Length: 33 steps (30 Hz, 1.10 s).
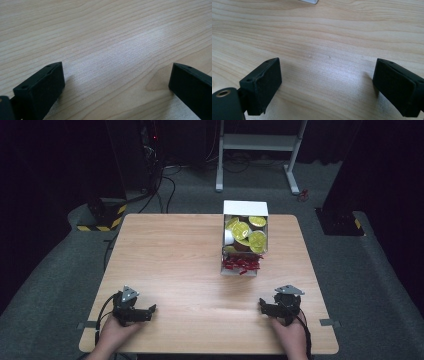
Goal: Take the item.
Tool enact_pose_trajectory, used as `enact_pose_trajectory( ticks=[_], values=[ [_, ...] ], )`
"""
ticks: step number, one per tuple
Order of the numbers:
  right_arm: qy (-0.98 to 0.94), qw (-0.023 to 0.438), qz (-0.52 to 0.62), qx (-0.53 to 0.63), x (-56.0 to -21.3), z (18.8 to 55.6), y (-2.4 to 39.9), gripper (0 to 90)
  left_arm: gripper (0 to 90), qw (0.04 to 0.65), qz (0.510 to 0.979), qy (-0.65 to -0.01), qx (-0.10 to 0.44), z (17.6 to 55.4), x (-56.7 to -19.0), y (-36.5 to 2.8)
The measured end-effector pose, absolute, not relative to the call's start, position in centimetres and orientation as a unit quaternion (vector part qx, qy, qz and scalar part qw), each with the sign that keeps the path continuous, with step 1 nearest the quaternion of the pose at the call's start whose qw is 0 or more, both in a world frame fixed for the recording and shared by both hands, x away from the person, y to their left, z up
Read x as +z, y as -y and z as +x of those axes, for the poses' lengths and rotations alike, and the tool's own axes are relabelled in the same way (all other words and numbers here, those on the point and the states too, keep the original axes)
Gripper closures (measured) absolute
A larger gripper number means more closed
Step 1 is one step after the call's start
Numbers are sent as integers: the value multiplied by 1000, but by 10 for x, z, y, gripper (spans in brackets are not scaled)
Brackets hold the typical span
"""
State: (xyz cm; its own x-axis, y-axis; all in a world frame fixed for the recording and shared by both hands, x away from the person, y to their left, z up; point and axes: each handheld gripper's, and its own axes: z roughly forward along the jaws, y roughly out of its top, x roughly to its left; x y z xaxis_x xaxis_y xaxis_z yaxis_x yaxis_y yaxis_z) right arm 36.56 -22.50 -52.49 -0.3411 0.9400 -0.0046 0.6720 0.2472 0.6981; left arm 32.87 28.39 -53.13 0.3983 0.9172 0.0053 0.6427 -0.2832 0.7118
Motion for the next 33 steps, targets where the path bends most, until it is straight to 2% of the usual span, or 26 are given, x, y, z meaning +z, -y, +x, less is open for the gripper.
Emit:
enact_pose_trajectory(
  ticks=[23, 31, 32, 33],
  values=[
    [-769, 214, 517, 310, -525, 365, 225, 87, 8, 323, 774, -501, 213, 324, -531, -286],
    [-767, 218, 515, 315, -524, 362, 226, 170, 7, 321, 777, -499, 211, 325, -531, -287],
    [-766, 219, 516, 316, -524, 361, 225, 199, 7, 321, 777, -498, 211, 325, -531, -287],
    [-765, 223, 512, 321, -524, 359, 226, 265, 8, 321, 777, -498, 211, 325, -531, -287]
  ],
)
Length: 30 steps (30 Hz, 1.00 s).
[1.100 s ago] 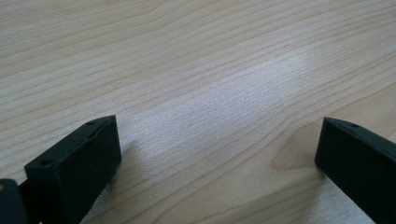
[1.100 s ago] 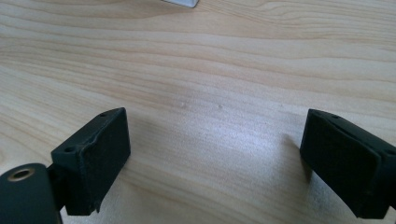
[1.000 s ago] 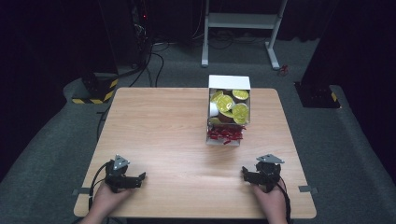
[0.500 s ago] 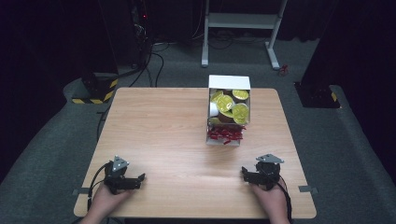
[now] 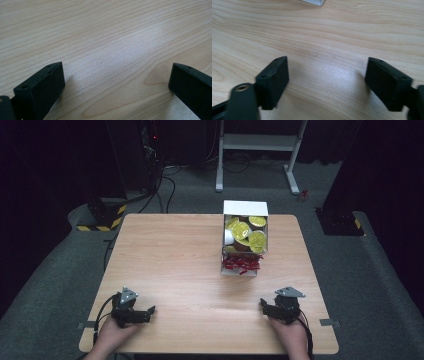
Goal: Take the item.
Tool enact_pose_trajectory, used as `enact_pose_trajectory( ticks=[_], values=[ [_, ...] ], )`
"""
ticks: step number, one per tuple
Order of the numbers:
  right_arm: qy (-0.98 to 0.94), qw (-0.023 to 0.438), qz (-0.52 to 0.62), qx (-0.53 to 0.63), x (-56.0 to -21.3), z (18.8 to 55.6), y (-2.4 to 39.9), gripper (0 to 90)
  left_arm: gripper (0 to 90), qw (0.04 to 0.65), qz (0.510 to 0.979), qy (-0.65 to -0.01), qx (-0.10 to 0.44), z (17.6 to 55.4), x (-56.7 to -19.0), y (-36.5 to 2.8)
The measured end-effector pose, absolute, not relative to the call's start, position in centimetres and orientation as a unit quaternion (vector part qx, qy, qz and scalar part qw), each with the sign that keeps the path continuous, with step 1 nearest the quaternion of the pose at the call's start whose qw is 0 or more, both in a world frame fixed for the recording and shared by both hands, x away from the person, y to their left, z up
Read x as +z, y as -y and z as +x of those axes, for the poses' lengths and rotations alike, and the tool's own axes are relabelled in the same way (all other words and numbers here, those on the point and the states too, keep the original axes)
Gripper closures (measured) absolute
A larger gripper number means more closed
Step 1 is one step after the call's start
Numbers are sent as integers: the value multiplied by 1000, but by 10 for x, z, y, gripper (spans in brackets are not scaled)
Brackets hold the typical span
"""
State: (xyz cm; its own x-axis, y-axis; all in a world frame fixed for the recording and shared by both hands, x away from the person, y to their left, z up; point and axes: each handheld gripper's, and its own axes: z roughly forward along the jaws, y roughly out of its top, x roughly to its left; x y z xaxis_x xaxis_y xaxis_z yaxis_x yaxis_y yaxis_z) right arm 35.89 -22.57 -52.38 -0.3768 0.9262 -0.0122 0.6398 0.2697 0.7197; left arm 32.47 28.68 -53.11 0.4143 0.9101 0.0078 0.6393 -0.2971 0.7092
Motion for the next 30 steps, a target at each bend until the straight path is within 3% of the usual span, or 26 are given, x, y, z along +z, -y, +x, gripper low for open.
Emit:
enact_pose_trajectory(
  ticks=[15, 17, 30],
  values=[
    [-765, 239, 485, 351, -506, 345, 223, 413, 6, 322, 774, -502, 212, 326, -531, -286],
    [-760, 260, 481, 352, -498, 341, 220, 415, 6, 323, 774, -503, 212, 326, -531, -286],
    [-762, 278, 468, 350, -478, 350, 215, 388, 6, 323, 774, -502, 212, 326, -531, -286]
  ],
)
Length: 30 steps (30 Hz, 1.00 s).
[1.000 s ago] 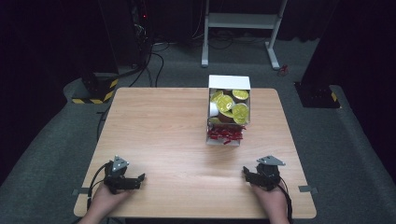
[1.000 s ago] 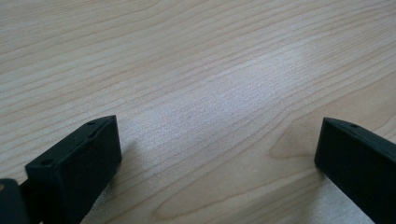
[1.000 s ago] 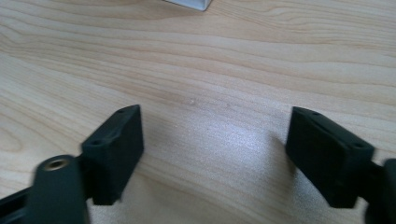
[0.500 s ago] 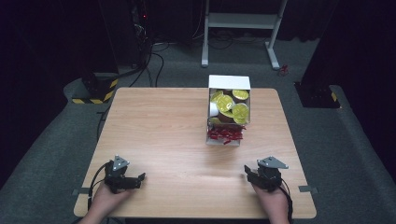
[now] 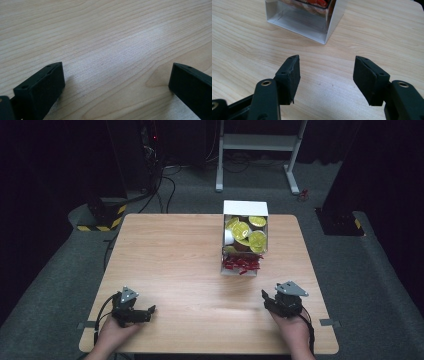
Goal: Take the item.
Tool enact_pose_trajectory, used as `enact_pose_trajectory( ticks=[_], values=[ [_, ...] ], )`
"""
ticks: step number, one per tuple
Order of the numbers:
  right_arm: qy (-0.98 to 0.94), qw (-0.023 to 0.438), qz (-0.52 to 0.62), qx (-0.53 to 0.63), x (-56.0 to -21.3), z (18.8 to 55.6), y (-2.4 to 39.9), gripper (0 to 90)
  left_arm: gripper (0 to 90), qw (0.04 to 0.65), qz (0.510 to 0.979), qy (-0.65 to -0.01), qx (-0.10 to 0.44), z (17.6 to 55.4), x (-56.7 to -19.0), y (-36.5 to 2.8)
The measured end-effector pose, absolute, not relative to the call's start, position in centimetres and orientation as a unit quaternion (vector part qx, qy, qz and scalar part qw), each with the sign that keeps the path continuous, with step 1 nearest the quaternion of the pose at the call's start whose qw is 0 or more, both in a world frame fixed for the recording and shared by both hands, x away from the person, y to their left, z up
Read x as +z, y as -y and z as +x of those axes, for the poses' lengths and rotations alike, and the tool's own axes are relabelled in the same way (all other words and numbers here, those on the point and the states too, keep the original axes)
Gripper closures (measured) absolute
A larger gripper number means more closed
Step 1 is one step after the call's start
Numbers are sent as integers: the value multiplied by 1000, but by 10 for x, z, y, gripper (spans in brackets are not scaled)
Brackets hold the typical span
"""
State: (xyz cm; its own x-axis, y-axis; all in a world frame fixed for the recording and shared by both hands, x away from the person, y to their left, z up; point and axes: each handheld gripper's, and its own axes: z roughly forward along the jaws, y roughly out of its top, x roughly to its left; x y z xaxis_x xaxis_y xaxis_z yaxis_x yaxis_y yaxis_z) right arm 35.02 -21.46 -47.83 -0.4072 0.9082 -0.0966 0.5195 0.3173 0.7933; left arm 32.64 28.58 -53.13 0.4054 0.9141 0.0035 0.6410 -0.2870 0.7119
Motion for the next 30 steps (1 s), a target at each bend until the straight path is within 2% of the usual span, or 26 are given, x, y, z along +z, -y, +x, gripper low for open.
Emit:
enact_pose_trajectory(
  ticks=[16, 30],
  values=[
    [-740, 303, 469, 375, -451, 367, 217, 392, 10, 323, 772, -503, 215, 326, -531, -286],
    [-749, 319, 455, 360, -443, 389, 209, 481, 10, 323, 772, -503, 215, 326, -531, -286]
  ],
)
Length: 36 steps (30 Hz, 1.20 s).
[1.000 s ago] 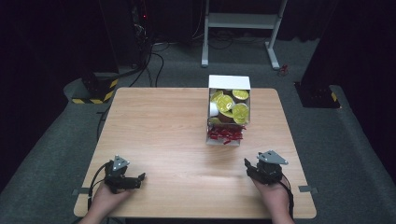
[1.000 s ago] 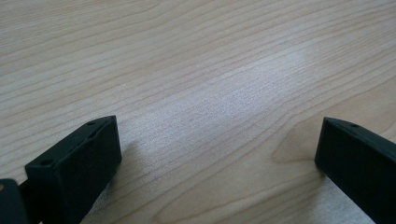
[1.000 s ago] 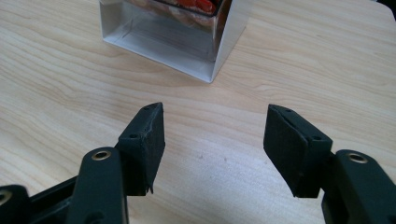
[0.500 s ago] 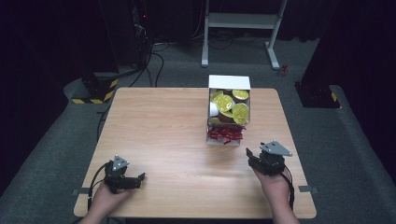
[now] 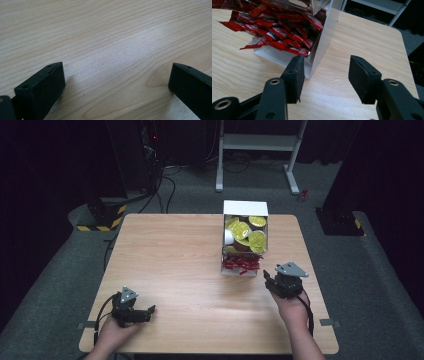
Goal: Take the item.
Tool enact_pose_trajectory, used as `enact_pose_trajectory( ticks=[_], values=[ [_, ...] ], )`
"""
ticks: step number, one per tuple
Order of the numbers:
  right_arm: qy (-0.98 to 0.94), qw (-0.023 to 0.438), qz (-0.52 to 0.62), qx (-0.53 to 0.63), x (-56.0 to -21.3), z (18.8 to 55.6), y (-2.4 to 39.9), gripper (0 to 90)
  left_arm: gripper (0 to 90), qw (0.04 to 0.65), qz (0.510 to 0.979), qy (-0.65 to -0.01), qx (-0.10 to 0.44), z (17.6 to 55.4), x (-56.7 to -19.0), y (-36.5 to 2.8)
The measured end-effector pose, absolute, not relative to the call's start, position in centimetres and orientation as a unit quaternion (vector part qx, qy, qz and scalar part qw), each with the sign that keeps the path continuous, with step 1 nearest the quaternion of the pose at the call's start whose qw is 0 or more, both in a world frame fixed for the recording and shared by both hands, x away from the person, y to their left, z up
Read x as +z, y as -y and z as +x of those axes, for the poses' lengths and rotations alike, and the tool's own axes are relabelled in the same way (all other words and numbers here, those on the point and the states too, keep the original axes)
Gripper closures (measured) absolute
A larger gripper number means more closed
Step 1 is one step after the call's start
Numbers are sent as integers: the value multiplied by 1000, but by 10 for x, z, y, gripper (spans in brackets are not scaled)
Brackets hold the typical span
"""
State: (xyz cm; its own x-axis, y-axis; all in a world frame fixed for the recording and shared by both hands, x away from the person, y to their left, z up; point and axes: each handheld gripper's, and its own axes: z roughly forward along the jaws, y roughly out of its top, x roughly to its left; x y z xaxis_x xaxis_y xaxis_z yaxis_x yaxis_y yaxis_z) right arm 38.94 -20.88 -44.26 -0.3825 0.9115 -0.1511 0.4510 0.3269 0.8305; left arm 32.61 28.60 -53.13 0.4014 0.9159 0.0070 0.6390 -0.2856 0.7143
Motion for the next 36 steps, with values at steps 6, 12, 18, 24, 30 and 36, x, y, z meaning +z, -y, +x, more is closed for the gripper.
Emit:
enact_pose_trajectory(
  ticks=[6, 12, 18, 24, 30, 36],
  values=[
    [-752, 316, 450, 362, -440, 402, 203, 564, 10, 323, 772, -503, 214, 326, -531, -286],
    [-756, 322, 444, 359, -438, 415, 194, 605, 10, 323, 772, -503, 215, 326, -531, -286],
    [-762, 334, 428, 353, -436, 424, 183, 650, 10, 322, 773, -503, 214, 326, -531, -286],
    [-772, 340, 417, 339, -437, 430, 174, 705, 10, 323, 772, -503, 214, 326, -531, -286],
    [-774, 342, 419, 331, -442, 436, 174, 752, 10, 323, 772, -503, 214, 326, -531, -286],
    [-772, 337, 419, 340, -444, 434, 179, 862, 11, 322, 773, -503, 214, 326, -531, -286]
  ],
)
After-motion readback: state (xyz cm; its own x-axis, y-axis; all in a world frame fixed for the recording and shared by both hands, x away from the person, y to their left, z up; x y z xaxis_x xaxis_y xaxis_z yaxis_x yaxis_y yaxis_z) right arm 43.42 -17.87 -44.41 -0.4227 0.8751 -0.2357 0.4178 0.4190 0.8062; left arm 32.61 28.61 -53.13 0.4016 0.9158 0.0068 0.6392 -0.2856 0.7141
